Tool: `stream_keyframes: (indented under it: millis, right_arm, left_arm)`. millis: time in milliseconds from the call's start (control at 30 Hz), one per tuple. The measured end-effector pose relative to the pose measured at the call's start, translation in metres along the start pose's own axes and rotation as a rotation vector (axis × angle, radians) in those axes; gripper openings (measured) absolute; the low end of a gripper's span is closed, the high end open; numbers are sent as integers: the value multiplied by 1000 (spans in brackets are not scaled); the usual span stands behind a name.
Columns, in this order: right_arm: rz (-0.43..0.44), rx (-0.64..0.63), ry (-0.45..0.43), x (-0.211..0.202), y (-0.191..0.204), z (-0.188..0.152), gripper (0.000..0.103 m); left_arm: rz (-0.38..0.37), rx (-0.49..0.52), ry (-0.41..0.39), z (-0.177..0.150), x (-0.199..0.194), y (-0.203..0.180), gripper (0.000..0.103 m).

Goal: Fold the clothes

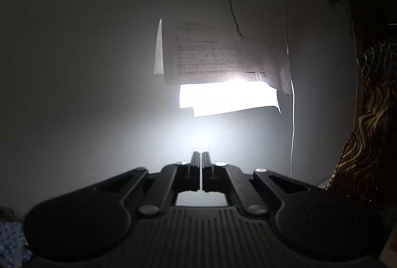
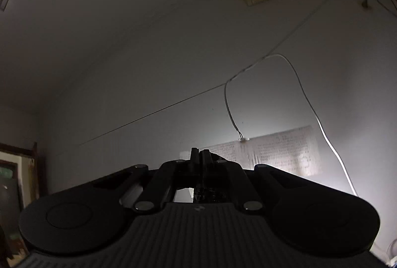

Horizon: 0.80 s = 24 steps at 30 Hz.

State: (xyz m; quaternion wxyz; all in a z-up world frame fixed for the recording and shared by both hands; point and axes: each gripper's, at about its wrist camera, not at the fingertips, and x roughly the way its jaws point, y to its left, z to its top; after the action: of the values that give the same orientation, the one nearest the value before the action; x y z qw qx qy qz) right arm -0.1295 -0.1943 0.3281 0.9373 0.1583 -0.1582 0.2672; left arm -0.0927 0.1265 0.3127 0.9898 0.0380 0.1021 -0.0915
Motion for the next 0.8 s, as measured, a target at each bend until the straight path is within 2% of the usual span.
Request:
stream_keyframes:
  millis: [67, 167, 233, 267, 367, 467, 567, 633, 733, 767, 800]
  right_arm:
    - [-27, -23, 17, 3, 11, -5, 2]
    - [-63, -39, 33, 2, 21, -18, 0]
    - [-91, -52, 32, 1, 25, -25, 0]
    - [-113, -71, 55, 4, 27, -31, 0]
    - [-183, -133, 138, 12, 32, -51, 0]
    - [-205, -161, 347, 17, 19, -96, 0]
    - [-212, -167, 567, 10, -6, -159, 4]
    - [-221, -167, 713, -1, -21, -203, 18]
    - [-242, -206, 912, -24, -30, -272, 21]
    - [-239, -218, 963, -33, -28, -289, 22]
    - [-231, -228, 1010, -41, -25, -305, 26]
  left_arm:
    - [-19, 28, 16, -2, -2, 1, 0]
    - [-91, 69, 115, -37, 11, -6, 3]
    - [-157, 84, 194, -74, 20, -19, 13]
    - [-189, 92, 233, -96, 26, -27, 25]
    - [-220, 102, 337, -158, 38, -40, 26]
    - [-221, 84, 486, -221, 51, -37, 25]
    - [-191, 109, 593, -274, 59, -34, 25]
    - [-183, 110, 657, -300, 61, -31, 25]
    - [-188, 87, 742, -329, 64, -29, 27]
    - [-193, 76, 758, -335, 64, -31, 30]
    - [-197, 62, 771, -339, 64, -34, 40]
